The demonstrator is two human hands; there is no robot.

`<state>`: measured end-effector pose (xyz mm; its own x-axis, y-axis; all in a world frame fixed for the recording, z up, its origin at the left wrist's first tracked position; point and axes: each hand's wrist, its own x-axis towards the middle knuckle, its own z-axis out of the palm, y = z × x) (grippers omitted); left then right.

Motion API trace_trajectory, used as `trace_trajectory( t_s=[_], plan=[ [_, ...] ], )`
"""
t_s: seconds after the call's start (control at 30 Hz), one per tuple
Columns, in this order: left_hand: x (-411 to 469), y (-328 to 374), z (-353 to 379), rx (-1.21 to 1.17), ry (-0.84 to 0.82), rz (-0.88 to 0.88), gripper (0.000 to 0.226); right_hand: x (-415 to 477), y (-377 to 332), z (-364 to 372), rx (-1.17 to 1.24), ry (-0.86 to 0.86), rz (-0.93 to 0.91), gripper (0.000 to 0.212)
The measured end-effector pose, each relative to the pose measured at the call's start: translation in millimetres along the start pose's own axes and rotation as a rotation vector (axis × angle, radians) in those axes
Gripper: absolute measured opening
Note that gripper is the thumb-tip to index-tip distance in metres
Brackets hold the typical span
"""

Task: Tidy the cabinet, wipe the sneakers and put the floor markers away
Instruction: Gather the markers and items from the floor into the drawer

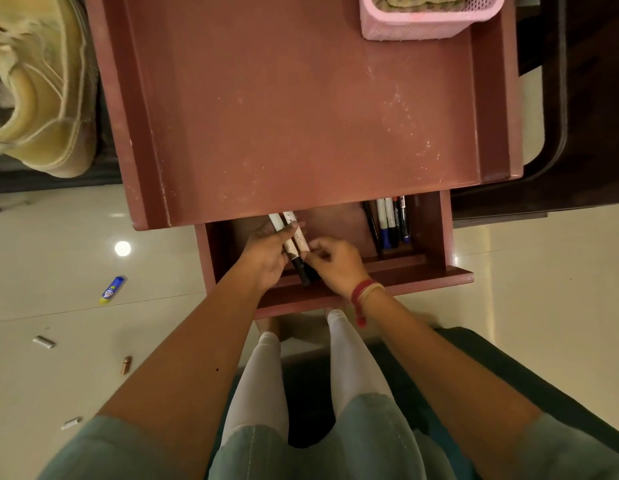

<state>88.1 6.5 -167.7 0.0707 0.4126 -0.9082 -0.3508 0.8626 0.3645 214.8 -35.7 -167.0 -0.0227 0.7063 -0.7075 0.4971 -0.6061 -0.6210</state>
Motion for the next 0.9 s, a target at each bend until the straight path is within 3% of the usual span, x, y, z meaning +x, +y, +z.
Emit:
trace_trajectory(
  t_s=[0.1, 0.17, 0.3, 0.5, 0.63, 0.77, 0.9],
  plan=[
    [4, -2, 1, -0.011, -0.016, -0.018, 0.025, 3, 3, -1, 0.215, 0.049, 0.098, 0.013],
    [7, -3, 1, -0.024, 0.006, -0.025, 0.021, 10, 7, -11, 0.208, 0.119, 0.154, 0.016],
    [10, -3, 3, 0.014, 0.143, -0.039, 0.017, 30, 26, -44, -0.172, 0.354, 0.242, 0.020],
    [14, -4, 8, 0.078, 0.206, -0.060, 0.018, 68, 47, -69, -0.464, 0.309, 0.350, 0.039],
    [14, -5, 5, 0.045, 0.216, -0.074, 0.019, 79, 48, -77, -0.412, 0.387, 0.368, 0.041],
    [10, -2, 7, -0.094, 0.218, -0.097, 0.036, 71, 44, -79, -0.391, 0.375, 0.340, 0.038],
    [7, -2, 8, -0.086, 0.155, -0.094, 0.028, 42, 18, -59, -0.009, 0.328, 0.178, 0.021]
  ],
)
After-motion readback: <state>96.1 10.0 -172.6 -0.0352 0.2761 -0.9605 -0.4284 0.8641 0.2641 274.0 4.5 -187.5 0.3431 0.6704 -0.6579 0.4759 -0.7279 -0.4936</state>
